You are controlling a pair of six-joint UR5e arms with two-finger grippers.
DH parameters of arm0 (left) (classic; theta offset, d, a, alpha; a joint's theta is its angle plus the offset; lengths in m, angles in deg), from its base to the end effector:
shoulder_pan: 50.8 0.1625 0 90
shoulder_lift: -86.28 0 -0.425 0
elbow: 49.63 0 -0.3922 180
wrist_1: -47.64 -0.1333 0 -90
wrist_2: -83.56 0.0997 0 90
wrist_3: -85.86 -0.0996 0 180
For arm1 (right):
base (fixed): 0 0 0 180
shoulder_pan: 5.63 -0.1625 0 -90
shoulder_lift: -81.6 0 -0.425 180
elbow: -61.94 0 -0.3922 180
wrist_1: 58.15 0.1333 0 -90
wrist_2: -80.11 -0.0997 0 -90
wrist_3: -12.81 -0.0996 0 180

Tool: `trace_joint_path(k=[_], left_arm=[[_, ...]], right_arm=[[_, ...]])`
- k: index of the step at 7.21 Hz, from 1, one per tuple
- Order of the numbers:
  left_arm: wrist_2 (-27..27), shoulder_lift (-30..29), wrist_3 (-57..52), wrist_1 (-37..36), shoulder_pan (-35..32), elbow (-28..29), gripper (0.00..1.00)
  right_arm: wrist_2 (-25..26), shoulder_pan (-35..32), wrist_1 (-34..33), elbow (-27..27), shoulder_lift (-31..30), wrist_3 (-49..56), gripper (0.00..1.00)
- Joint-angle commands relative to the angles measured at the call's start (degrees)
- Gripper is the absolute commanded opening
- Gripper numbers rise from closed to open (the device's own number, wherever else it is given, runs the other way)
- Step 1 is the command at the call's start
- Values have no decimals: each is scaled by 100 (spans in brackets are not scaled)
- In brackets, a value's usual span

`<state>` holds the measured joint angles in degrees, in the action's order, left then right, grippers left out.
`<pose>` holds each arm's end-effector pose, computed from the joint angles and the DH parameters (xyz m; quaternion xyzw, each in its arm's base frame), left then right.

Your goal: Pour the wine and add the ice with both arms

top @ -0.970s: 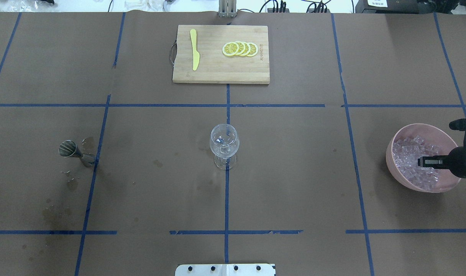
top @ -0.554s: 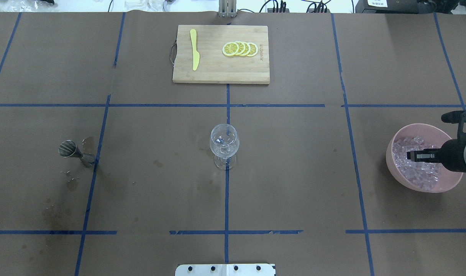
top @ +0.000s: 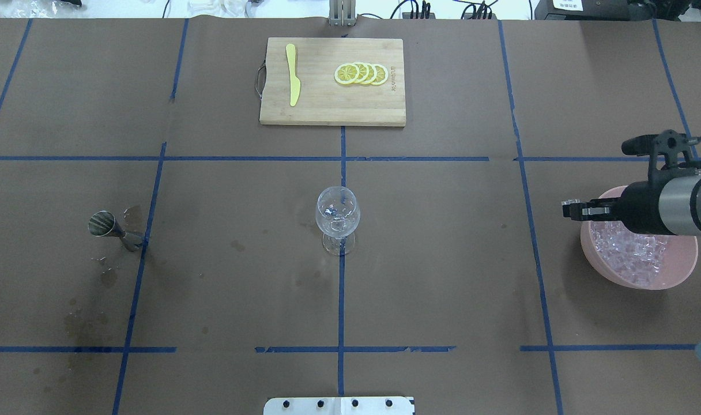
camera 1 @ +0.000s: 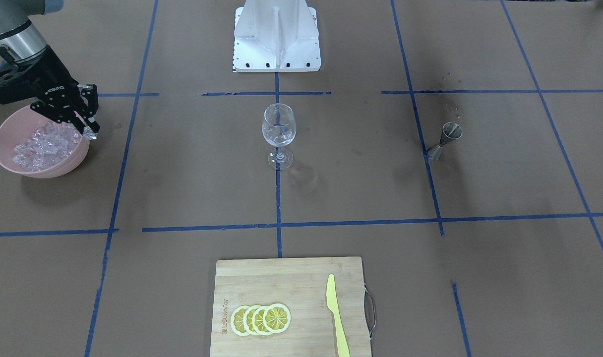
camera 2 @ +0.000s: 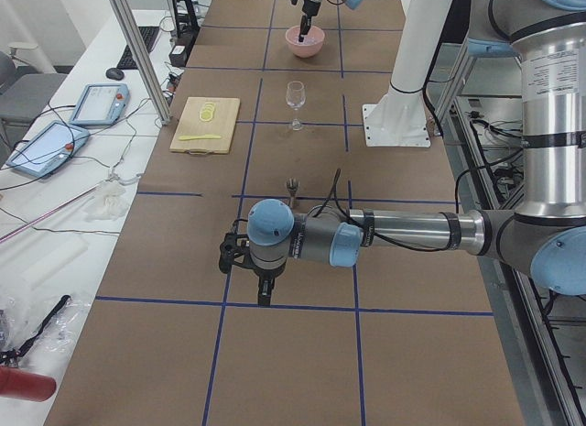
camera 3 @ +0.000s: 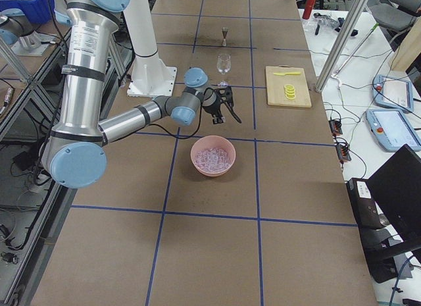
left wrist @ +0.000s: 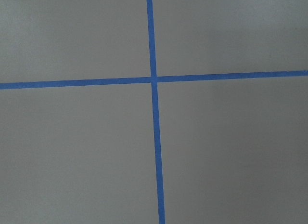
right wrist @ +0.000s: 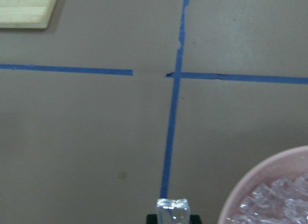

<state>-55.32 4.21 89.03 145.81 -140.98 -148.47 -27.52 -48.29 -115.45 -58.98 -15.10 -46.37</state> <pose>-0.0597 -0.4421 0.6262 0.0613 0.4142 0.0062 0.9081 -0.2552 -0.3754 0.3920 0.1737 -0.4580 0.0170 0.8717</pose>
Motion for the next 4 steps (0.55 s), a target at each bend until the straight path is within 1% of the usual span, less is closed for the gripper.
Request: trace_joint_path(k=[1,2,3,4], left_arm=[[-7,-1,0,0,0,-12,100],[1,7,0,0,0,-21,100],[1,7,0,0,0,-21,100],[1,7,0,0,0,-29,100]], right_arm=[[-30,90,-1847,-169,1437,-93,0],[-4,169,-2838,-161,2262,-102,0],[31,414,-3788,-143,3071,-277,0],[66,651,-4650,-100,3897,-696,0]])
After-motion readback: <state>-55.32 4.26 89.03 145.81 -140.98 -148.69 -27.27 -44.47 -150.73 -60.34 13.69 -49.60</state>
